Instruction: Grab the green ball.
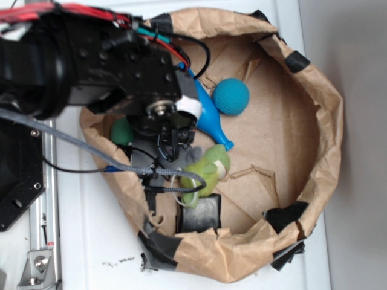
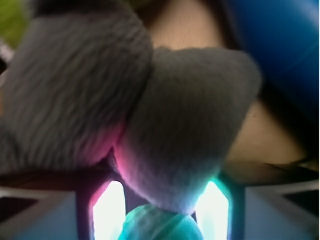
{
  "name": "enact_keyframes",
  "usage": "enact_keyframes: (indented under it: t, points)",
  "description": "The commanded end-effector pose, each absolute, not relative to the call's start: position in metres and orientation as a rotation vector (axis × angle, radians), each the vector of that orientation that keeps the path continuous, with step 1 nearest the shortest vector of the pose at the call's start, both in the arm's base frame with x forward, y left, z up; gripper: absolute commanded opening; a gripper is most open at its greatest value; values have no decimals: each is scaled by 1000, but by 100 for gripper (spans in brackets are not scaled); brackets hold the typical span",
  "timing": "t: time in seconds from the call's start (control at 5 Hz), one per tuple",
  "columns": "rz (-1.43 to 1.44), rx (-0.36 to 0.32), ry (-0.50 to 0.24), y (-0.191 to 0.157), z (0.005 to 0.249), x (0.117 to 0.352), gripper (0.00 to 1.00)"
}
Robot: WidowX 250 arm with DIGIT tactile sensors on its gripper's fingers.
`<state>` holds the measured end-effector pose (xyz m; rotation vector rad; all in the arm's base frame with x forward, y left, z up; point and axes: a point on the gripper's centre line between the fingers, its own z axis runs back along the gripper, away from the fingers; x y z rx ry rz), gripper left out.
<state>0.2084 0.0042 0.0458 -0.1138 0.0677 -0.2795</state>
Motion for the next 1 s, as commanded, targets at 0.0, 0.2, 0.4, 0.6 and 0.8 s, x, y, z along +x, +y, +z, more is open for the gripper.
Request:
enact_keyframes:
  t: [0.0, 0.2, 0.4, 0.6, 0.8]
  points:
    - [-174, -78, -157, -21, 154, 266, 0]
    - [-166, -66, -154, -28, 201, 273, 0]
    - [-161, -47, -140, -33, 190, 276, 0]
    - [-135, -45, -196, -32, 184, 276, 0]
    - [-115, -45, -202, -27, 179, 278, 0]
